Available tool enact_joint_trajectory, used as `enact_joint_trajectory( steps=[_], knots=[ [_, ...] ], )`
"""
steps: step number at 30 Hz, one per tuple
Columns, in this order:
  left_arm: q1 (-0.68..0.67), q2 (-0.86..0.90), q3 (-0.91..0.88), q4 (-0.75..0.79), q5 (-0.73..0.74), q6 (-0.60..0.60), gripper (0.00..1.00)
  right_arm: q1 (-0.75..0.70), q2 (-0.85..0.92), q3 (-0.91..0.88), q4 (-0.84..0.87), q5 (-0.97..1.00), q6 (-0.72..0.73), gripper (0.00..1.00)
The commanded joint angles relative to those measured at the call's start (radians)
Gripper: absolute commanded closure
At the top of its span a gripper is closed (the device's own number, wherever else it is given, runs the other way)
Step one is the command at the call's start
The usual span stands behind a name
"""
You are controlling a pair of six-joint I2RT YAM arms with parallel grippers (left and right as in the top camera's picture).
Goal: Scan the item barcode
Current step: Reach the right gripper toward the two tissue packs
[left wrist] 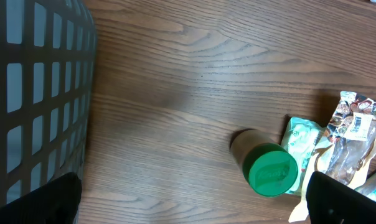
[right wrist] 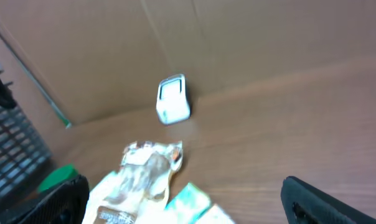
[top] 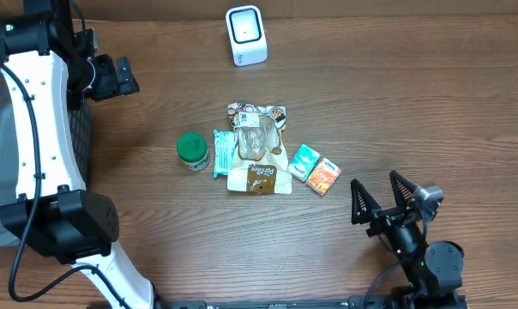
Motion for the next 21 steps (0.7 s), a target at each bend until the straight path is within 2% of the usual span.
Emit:
enact_joint_trajectory(
  steps=[1, 7, 14, 17, 21],
  knots=[
    [0.008, -0.026, 0.002, 0.002, -0.009, 0.026, 0.01, -0.003, 0.039, 0.209, -0.093, -0.011, 0.056, 0.0],
    [0.008, -0.026, 0.002, 0.001, -0.009, 0.026, 0.0, -0.003, 0.32, 0.597, -0.482, 0.016, -0.087, 0.0],
    [0.008, -0.026, 0.002, 0.002, -0.009, 0.026, 0.0, -0.003, 0.788, 1.017, -0.921, 0.011, -0.096, 0.0],
    [0.008, -0.026, 0.002, 0.002, -0.009, 0.026, 0.0, -0.003, 0.95, 1.112, -0.974, -0.032, -0.092, 0.0],
    [0.008, -0.026, 0.002, 0.002, -0.009, 0.026, 0.0, -0.003, 1.161, 1.128, -1.002, -0.126, -0.093, 0.0]
  ],
)
